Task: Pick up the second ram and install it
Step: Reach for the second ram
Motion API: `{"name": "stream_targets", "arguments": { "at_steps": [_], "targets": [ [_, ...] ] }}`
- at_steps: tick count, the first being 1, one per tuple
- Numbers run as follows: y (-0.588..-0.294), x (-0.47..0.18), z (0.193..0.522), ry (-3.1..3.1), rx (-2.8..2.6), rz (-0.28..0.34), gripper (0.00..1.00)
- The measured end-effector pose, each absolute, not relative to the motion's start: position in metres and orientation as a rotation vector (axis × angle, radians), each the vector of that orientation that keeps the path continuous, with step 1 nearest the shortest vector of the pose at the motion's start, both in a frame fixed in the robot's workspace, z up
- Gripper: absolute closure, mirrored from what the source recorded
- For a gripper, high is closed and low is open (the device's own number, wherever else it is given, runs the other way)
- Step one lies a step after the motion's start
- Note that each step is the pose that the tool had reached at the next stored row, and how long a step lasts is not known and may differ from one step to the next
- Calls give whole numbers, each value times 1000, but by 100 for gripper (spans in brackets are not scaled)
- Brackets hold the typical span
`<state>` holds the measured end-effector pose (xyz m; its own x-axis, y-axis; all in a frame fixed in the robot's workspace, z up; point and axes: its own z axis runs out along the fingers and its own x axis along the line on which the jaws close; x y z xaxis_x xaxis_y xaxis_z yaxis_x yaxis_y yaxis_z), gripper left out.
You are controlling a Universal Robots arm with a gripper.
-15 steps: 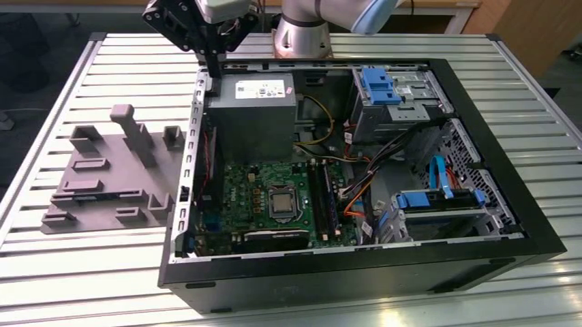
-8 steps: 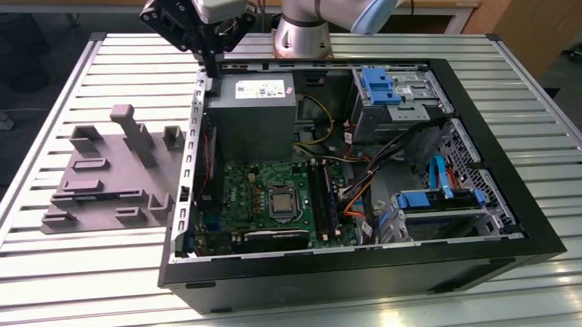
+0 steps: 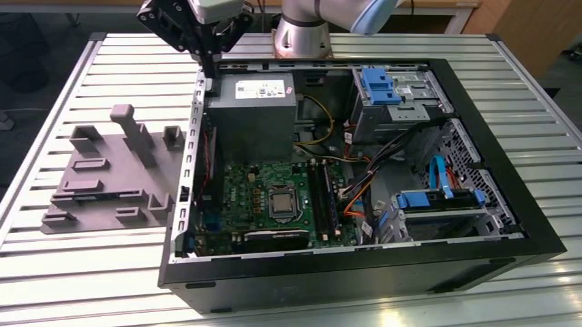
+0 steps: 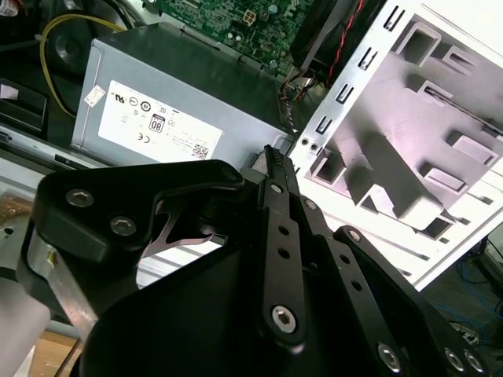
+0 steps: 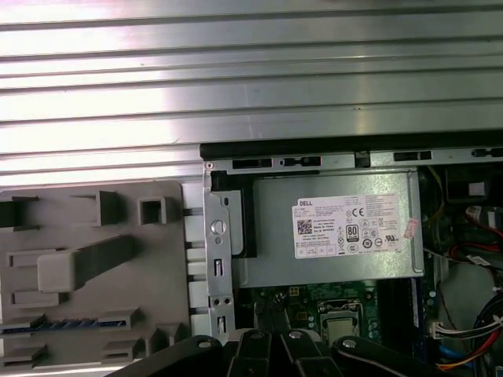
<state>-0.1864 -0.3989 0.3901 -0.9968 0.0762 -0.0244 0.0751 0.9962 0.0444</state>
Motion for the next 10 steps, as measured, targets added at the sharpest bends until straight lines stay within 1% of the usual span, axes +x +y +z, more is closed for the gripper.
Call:
{"name": "stream_targets", "arguments": {
  "at_steps": [10],
  "targets": [
    [-399,-190,390,3112,118,68,89]
  ]
}}
